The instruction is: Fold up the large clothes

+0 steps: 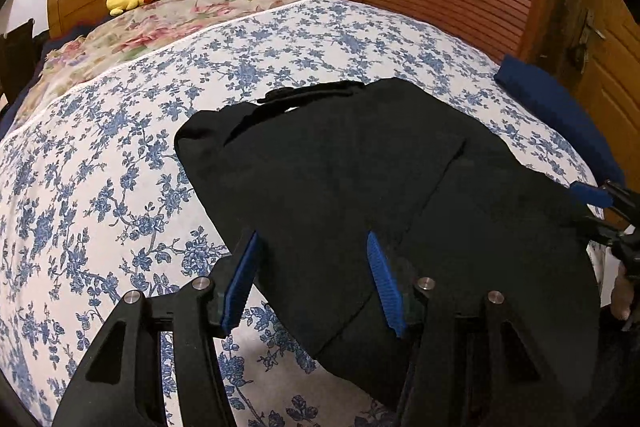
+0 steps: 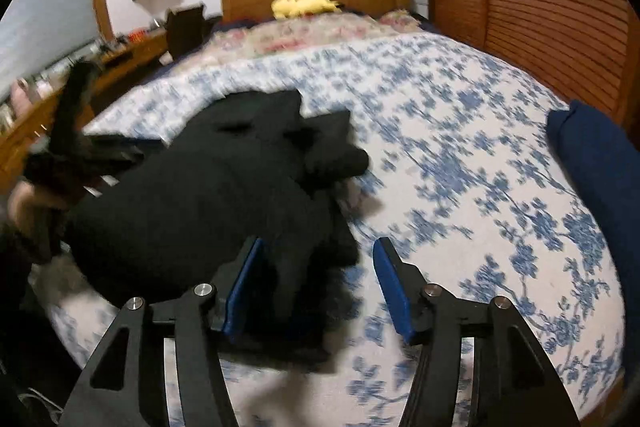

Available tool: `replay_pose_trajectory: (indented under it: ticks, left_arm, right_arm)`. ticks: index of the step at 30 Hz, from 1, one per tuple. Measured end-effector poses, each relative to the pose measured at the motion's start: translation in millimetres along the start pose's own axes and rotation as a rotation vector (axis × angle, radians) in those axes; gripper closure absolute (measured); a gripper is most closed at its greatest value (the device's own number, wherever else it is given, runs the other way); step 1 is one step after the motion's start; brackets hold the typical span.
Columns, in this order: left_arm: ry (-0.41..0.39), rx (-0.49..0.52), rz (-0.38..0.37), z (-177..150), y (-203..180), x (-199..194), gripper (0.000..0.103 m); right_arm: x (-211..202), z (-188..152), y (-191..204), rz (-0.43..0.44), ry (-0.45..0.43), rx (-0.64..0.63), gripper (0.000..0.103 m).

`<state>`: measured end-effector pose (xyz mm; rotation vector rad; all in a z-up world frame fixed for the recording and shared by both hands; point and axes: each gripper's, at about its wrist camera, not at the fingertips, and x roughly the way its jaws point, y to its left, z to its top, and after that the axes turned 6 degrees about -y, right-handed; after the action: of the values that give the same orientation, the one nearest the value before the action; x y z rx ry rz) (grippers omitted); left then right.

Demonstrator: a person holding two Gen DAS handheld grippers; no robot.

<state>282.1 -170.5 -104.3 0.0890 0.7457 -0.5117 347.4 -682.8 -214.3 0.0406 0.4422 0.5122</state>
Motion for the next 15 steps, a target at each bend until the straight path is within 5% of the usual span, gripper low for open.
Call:
replay_pose_trajectory:
  ticks: [11,15]
  left_arm:
    - [-0.002,-0.001,0.007,0.2,5.0,-2.7,0.047]
    - [-0.003,0.015,0.009,0.0,1.2,-3.6,0.047]
  right_arm:
    - [6.0,22.8,79.1,0.134,-0.059,-0.148,0.045]
    - [-1.5,24.5,77.6,0.083,-0.097,-0.183,0.047]
